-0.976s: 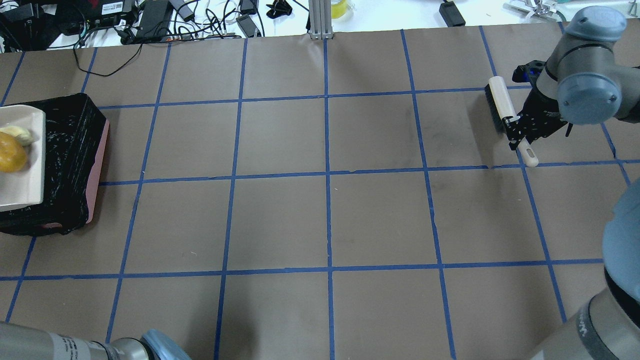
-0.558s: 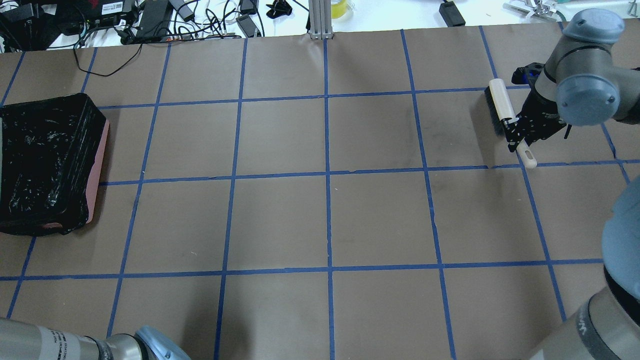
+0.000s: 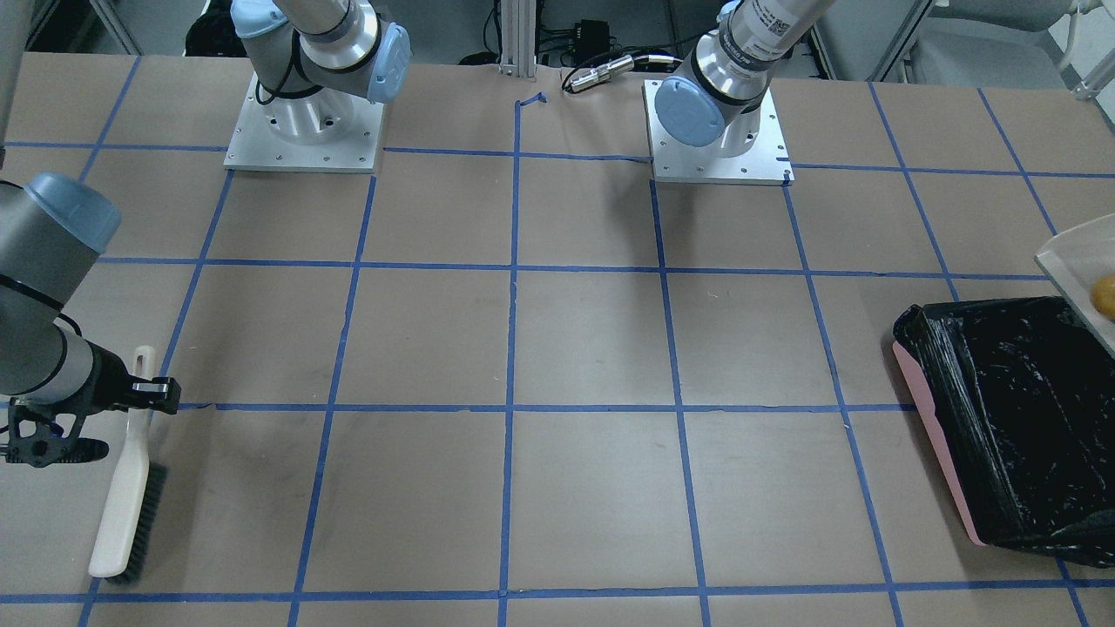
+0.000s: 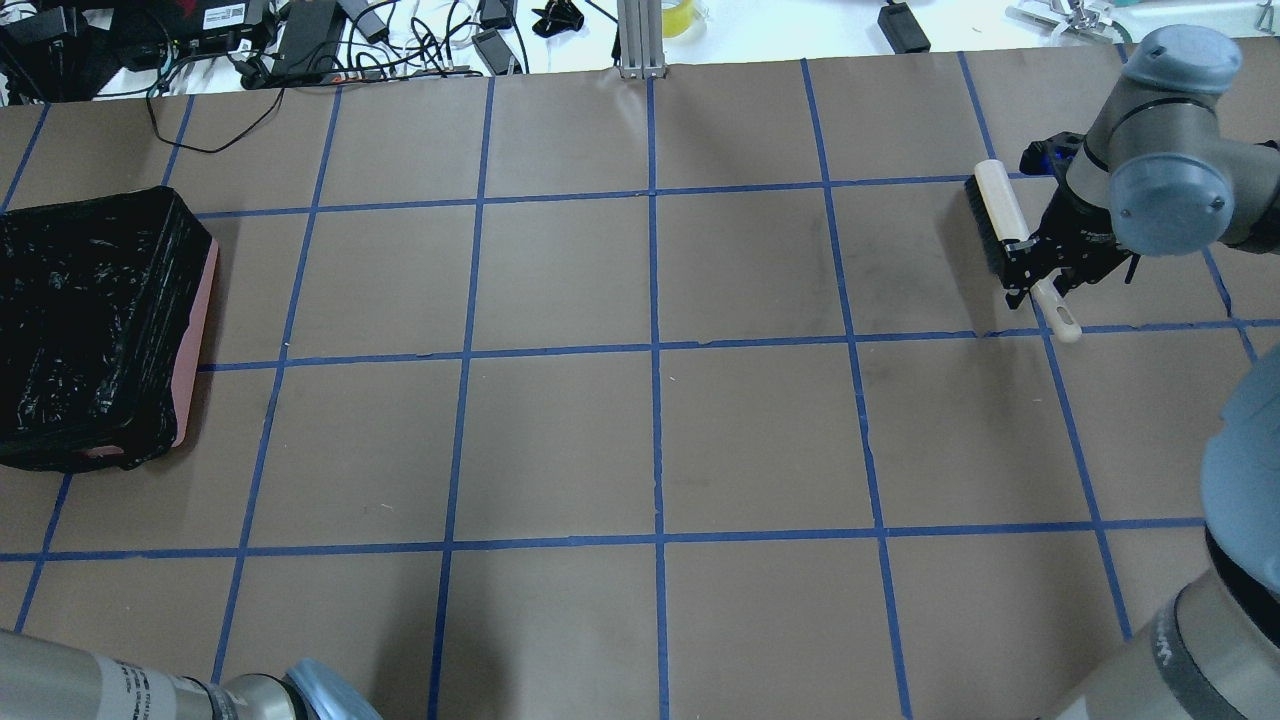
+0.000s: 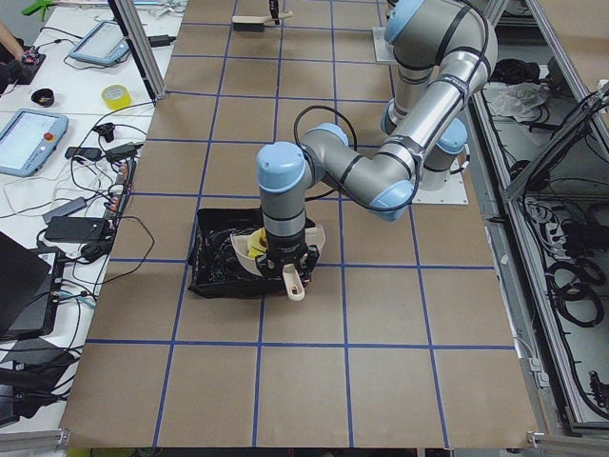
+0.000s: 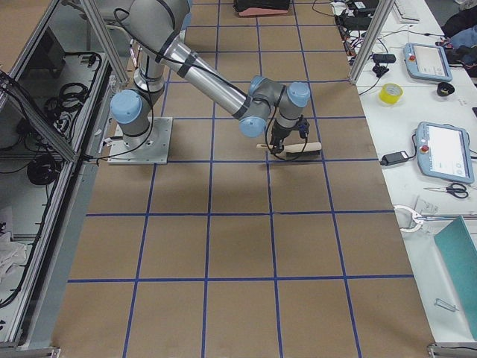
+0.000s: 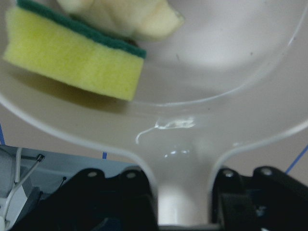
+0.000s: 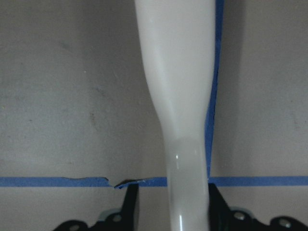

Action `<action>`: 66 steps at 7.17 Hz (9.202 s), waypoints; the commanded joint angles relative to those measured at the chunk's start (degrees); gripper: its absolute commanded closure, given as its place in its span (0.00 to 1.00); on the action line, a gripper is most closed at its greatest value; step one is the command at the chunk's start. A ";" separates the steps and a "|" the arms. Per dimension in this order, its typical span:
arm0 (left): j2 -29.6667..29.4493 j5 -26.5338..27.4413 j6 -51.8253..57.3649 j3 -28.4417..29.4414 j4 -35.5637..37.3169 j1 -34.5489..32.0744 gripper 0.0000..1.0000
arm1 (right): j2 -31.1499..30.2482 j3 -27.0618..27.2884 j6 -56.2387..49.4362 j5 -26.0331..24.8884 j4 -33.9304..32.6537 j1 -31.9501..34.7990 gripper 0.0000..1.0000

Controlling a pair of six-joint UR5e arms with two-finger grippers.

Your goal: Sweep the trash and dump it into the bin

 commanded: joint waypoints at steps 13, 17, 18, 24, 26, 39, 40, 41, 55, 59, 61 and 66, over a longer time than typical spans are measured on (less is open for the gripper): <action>2.61 1.46 0.24 -3.76 7.07 -13.22 1.00 | -17.62 -14.20 11.88 -0.70 19.76 17.71 0.00; 1.21 -16.05 -12.06 -4.37 -10.70 -19.95 1.00 | -21.11 -13.33 11.88 2.80 22.74 18.07 0.00; -0.89 -20.67 -17.30 -4.81 -13.94 -22.95 1.00 | -21.83 -12.28 11.80 4.30 22.74 18.07 0.00; -14.08 -21.42 -21.47 -5.78 1.67 -38.16 1.00 | -22.54 -10.86 10.92 4.31 22.66 18.07 0.00; -15.84 -21.33 -21.75 -5.96 4.04 -39.68 1.00 | -22.45 -10.86 11.00 3.79 22.66 18.07 0.00; -7.15 -22.83 -43.30 -8.32 1.33 -46.36 0.51 | -22.19 -9.99 11.18 4.31 22.39 18.07 0.00; -7.24 -22.83 -43.20 -8.24 1.41 -46.27 0.50 | -22.27 -9.99 11.18 4.22 22.39 18.07 0.00; -7.06 -22.83 -43.72 -7.89 1.24 -46.36 0.50 | -22.19 -9.99 11.18 4.22 22.48 18.07 0.00; 2.32 -21.60 -77.91 -6.83 -9.84 -45.90 0.00 | -22.27 -10.07 11.09 4.22 21.69 18.07 0.00; 10.23 -21.07 -111.00 -9.56 -15.09 -47.68 0.00 | -22.19 -10.07 11.09 4.40 21.69 18.07 0.00; 14.98 -17.64 -118.57 -9.39 -21.93 -47.68 0.00 | -22.27 -10.07 11.09 3.79 21.69 18.07 0.00; 19.48 -17.82 -120.89 -9.74 -23.02 -47.68 0.00 | -22.19 -10.07 11.00 3.70 21.69 18.07 0.00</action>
